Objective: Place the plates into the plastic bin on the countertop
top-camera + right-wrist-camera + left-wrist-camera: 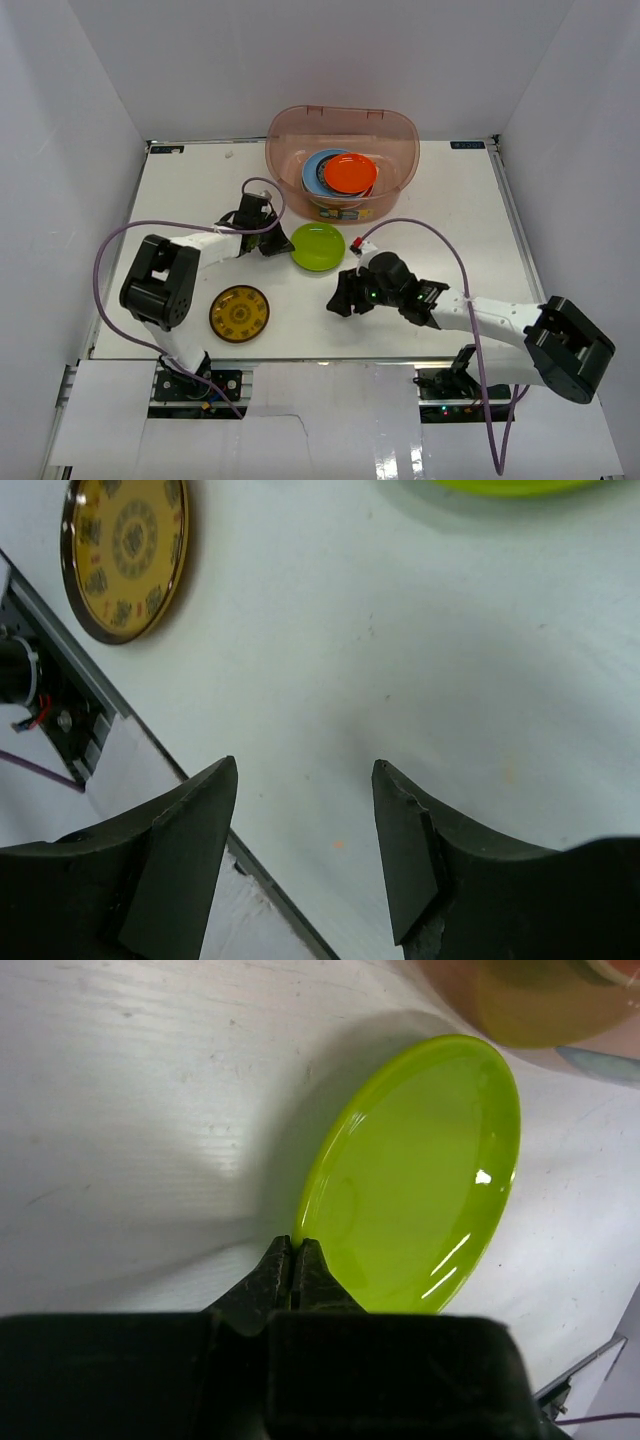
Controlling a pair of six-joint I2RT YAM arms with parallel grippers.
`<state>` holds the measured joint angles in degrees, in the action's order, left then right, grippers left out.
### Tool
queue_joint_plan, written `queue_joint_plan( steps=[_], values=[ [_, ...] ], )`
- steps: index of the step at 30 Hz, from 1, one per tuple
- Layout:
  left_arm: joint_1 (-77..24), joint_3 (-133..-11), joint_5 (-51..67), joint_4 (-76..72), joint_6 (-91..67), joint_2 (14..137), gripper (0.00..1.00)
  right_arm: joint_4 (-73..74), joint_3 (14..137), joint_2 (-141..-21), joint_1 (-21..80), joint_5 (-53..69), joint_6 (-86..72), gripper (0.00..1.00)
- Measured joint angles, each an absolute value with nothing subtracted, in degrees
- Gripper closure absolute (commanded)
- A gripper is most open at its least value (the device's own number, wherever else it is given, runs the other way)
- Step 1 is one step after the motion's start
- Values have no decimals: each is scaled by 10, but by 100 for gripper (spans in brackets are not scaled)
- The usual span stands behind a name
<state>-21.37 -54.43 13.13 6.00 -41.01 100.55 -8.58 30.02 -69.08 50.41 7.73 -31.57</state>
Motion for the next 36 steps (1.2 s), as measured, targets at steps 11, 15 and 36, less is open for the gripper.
queue_joint_plan(
  steps=[11, 15, 36],
  values=[
    [-211, -546, 61, 153, -400, 724, 100, -214, 304, -840, 616, 42, -404, 31],
    [-211, -624, 25, 167, -387, 690, 100, -247, 375, -938, 627, 41, -418, 31],
    [-200, -929, 30, 156, -353, 1000, 100, -306, 495, -1068, 620, 91, -444, 92]
  ],
)
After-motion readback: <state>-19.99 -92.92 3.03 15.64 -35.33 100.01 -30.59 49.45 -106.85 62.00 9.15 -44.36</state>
